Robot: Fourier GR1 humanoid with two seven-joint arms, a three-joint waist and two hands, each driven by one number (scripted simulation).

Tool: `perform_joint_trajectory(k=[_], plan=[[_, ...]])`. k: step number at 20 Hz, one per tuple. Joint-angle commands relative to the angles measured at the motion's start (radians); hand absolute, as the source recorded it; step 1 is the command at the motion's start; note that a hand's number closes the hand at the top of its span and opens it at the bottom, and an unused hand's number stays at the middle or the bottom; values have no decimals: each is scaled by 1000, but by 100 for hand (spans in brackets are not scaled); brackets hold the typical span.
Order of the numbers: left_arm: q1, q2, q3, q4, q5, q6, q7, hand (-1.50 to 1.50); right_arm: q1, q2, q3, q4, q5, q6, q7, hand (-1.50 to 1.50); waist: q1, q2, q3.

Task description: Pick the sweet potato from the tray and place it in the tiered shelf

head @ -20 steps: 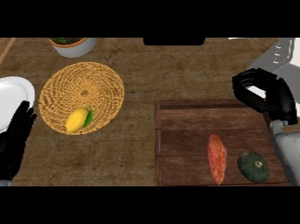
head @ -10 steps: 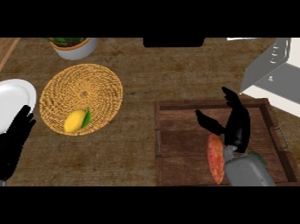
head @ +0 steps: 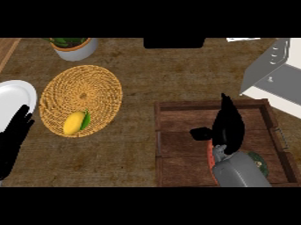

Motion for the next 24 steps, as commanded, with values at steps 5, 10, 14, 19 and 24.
perform_joint_trajectory(k=[5, 10, 14, 19, 24], plan=[[-14, 0, 9, 6, 6, -22, -7, 0, -16, 61, 81, -17, -69, 515, 294, -150, 15, 6, 4], [-9, 15, 28, 28, 9, -45, -21, 0, -60, 45, 49, -69, -115, 716, 375, -150, 15, 5, 5], [-8, -18, 12, 43, -13, -25, -37, 0, -44, 30, 30, -95, -145, 798, 383, -150, 6, 7, 6], [-41, -16, 21, 34, -6, -29, -1, 0, -22, 15, 6, -128, -147, 845, 400, -150, 9, 9, 8], [-35, -22, 19, 22, -17, -30, 2, 0, 4, -13, -42, -107, -140, 862, 362, -150, 16, 11, 9]])
